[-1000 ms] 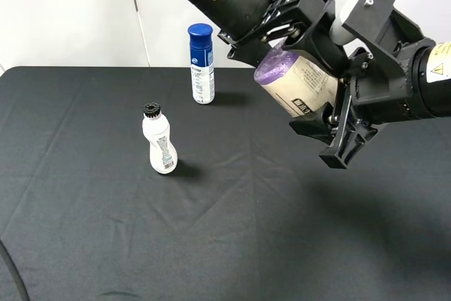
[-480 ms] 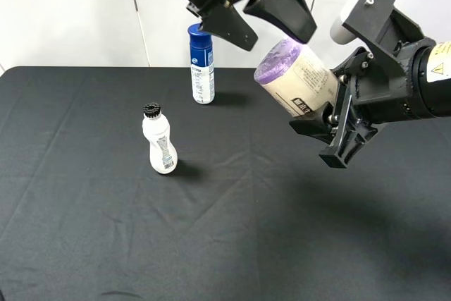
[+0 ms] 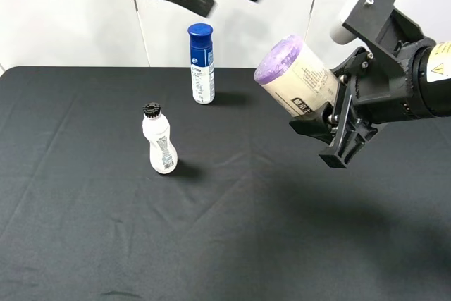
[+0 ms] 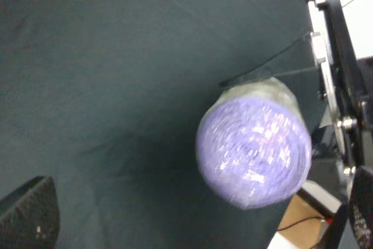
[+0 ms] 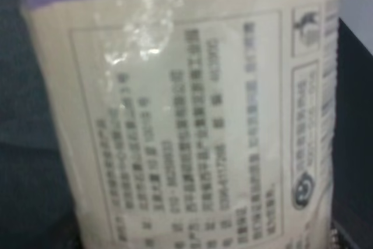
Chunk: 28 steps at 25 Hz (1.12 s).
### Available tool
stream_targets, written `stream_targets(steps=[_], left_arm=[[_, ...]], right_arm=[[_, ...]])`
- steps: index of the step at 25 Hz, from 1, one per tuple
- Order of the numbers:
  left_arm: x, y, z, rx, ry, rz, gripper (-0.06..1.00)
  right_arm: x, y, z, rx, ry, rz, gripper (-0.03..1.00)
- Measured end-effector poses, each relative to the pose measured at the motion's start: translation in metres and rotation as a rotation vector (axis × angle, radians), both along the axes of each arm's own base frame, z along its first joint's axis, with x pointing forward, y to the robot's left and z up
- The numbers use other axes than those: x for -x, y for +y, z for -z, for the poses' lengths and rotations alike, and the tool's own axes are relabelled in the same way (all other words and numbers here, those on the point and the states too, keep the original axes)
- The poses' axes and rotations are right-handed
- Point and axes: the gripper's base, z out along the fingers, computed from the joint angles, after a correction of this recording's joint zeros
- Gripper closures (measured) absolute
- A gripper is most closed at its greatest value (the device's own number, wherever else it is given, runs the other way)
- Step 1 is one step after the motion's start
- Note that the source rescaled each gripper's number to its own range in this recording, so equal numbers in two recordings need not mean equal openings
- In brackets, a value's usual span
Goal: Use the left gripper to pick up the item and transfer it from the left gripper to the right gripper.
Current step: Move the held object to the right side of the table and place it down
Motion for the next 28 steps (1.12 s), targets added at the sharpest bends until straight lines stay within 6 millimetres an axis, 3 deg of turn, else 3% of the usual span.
stream_targets(steps=[9, 22, 28], left_arm=[[0.027, 0.053, -0.037, -0.190, -0.110, -0.107, -0.05], [0.096, 0.107, -0.095, -0.285, -0.301, -0.280, -0.05], [0.130, 0.133, -0.100, -0.317, -0.365, -0.380, -0.05]], right_arm=[[0.000, 0.000, 0.000, 0.000, 0.000, 0.000, 0.95], [0.000, 0.000, 0.000, -0.001, 0.000, 0.001, 0.95], [0.000, 0.000, 0.000, -0.005, 0.002, 0.003, 0.95]])
